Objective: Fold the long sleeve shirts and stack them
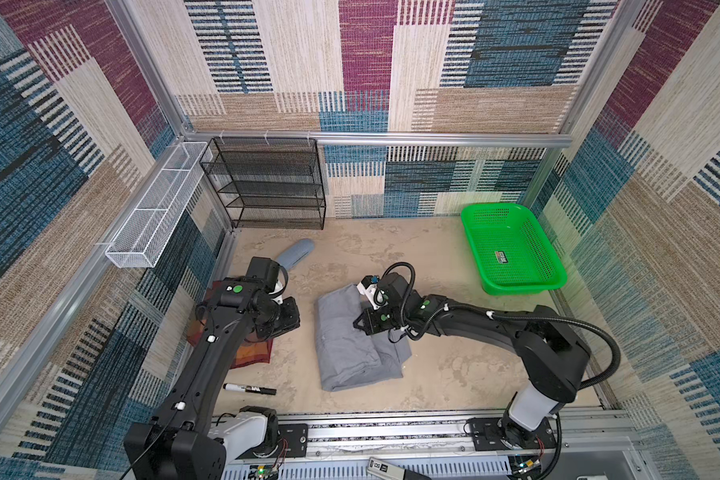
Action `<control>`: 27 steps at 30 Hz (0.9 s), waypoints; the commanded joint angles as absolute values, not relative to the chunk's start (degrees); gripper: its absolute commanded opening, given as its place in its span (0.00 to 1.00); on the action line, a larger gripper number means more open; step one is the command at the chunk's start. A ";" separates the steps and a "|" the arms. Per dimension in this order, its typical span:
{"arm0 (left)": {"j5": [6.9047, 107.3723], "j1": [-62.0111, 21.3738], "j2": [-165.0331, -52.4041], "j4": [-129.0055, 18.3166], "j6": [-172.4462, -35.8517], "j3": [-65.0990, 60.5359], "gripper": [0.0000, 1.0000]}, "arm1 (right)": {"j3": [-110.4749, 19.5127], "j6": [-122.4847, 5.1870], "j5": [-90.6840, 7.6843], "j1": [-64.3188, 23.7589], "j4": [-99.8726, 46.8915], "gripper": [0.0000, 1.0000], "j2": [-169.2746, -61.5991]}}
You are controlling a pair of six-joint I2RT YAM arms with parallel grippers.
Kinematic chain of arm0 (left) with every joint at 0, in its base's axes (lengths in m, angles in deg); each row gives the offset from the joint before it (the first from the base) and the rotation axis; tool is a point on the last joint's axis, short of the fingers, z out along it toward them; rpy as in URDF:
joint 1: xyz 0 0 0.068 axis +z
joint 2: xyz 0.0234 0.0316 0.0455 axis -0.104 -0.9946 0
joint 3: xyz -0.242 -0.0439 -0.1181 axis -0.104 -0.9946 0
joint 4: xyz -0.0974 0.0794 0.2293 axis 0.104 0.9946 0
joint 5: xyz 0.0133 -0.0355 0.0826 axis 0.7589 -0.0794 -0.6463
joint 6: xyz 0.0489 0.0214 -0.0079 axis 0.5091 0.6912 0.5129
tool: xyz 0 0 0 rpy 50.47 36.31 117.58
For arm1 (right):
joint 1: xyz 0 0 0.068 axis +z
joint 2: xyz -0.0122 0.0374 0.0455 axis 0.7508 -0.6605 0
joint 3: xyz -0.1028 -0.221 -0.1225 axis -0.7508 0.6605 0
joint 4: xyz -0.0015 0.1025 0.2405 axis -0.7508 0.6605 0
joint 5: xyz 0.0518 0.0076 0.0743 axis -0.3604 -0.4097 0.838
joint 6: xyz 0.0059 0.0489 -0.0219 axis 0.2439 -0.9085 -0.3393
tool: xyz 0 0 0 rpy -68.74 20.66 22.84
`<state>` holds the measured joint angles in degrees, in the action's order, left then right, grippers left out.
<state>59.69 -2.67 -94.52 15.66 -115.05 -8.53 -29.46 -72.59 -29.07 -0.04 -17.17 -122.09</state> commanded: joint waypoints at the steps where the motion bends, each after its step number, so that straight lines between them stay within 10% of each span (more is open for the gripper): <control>1: 64.41 -2.60 -95.42 15.10 -116.21 -8.63 0.29 | -27.16 -75.09 -30.00 -0.36 -17.77 0.00 -117.02; 27: 54.29 -18.22 -107.65 14.88 -126.20 -5.70 0.29 | 3.60 -84.03 -31.07 -10.12 -14.78 0.00 -90.92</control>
<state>57.90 -16.44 -106.36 14.70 -123.92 -7.00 2.12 -81.50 -28.83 -10.05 -15.16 -91.86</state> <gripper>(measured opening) 0.289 0.064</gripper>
